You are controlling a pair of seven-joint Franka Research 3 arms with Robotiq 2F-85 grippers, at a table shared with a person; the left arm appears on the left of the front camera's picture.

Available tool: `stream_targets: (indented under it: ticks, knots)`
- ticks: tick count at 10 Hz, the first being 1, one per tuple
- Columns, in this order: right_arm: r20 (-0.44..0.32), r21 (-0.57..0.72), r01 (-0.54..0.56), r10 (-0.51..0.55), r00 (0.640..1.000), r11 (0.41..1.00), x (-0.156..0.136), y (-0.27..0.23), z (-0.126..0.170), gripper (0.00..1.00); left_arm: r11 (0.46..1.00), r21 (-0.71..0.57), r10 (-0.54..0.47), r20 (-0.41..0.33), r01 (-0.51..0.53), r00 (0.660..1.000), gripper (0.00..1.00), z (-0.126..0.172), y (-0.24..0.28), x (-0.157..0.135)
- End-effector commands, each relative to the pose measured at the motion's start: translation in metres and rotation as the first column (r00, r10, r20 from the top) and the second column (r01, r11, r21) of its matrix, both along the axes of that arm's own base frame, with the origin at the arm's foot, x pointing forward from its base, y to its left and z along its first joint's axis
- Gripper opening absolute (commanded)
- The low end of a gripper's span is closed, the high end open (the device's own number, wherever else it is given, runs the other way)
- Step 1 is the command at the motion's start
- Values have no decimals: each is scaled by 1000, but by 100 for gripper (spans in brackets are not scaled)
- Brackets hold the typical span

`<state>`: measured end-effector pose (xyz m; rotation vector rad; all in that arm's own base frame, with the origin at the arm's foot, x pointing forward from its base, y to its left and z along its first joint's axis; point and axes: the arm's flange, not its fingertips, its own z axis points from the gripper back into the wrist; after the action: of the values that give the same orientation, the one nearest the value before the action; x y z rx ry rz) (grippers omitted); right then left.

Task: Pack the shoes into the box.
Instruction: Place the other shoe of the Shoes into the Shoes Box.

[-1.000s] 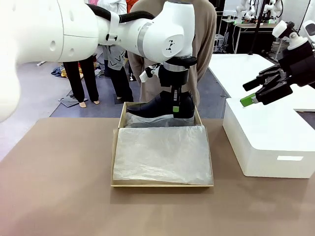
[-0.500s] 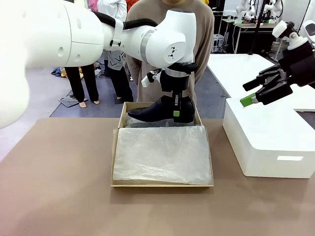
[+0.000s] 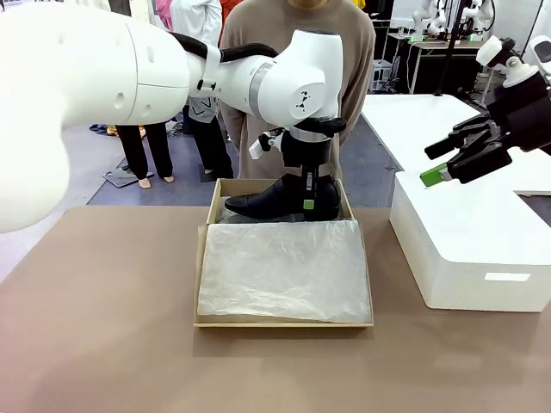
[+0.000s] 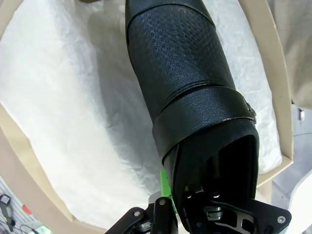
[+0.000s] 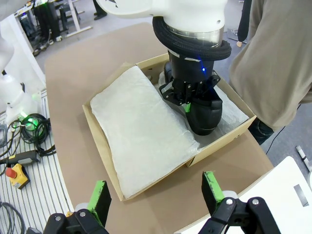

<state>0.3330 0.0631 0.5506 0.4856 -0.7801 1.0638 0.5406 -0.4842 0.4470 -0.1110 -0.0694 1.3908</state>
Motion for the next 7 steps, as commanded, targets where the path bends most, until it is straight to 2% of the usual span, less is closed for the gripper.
stream_targets:
  ticks: [1,7]
  knots:
    - [20,28,-27,26,999,999,4,-1,1,100,999,5,40,-32,-40,999,0,5,-7,6]
    - [20,28,-27,26,999,999,4,-1,1,100,995,25,94,-40,-93,995,0,-9,-18,10]
